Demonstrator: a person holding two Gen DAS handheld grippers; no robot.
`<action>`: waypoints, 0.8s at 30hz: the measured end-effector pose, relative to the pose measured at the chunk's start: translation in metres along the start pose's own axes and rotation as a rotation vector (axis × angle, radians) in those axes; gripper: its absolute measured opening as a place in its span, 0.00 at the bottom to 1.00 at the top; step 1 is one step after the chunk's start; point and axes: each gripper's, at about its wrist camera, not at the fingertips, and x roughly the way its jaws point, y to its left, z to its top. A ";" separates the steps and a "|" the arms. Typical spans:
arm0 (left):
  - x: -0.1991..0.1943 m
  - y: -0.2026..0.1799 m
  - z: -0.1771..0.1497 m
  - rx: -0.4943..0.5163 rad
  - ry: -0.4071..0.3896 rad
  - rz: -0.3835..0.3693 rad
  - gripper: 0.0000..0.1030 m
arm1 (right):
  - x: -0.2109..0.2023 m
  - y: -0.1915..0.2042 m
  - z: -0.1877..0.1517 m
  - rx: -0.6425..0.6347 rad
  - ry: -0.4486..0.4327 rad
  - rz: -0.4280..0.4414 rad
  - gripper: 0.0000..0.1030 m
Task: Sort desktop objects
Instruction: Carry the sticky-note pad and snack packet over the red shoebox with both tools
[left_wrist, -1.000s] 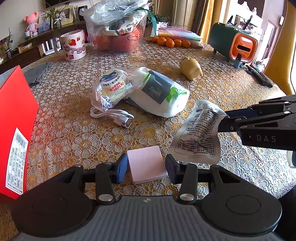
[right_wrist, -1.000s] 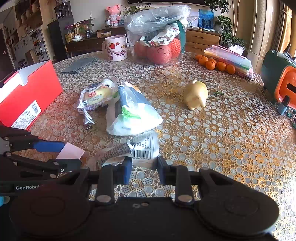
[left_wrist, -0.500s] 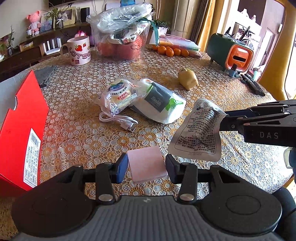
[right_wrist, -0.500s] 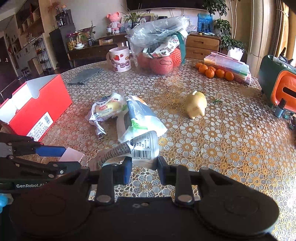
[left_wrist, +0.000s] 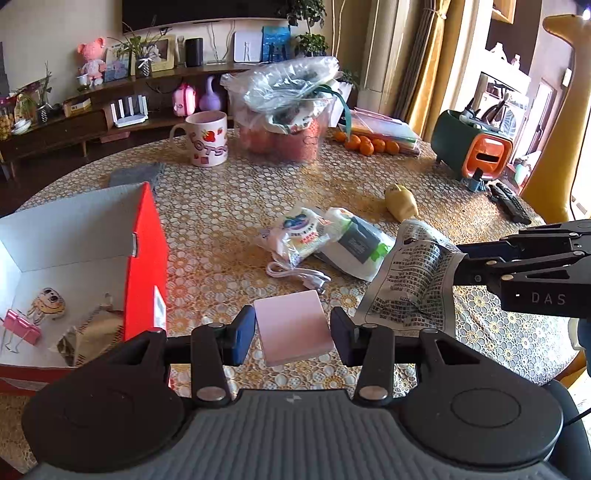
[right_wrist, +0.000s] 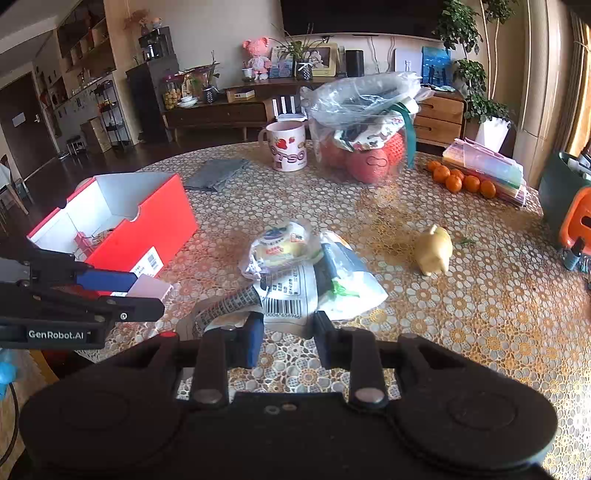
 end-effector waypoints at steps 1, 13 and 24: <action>-0.004 0.005 0.001 -0.005 -0.004 0.007 0.42 | -0.001 0.005 0.003 -0.004 -0.005 0.006 0.28; -0.049 0.074 0.011 -0.042 -0.060 0.097 0.42 | -0.003 0.078 0.047 -0.114 -0.049 0.073 0.28; -0.077 0.141 0.014 -0.077 -0.099 0.189 0.42 | 0.012 0.147 0.082 -0.218 -0.080 0.136 0.28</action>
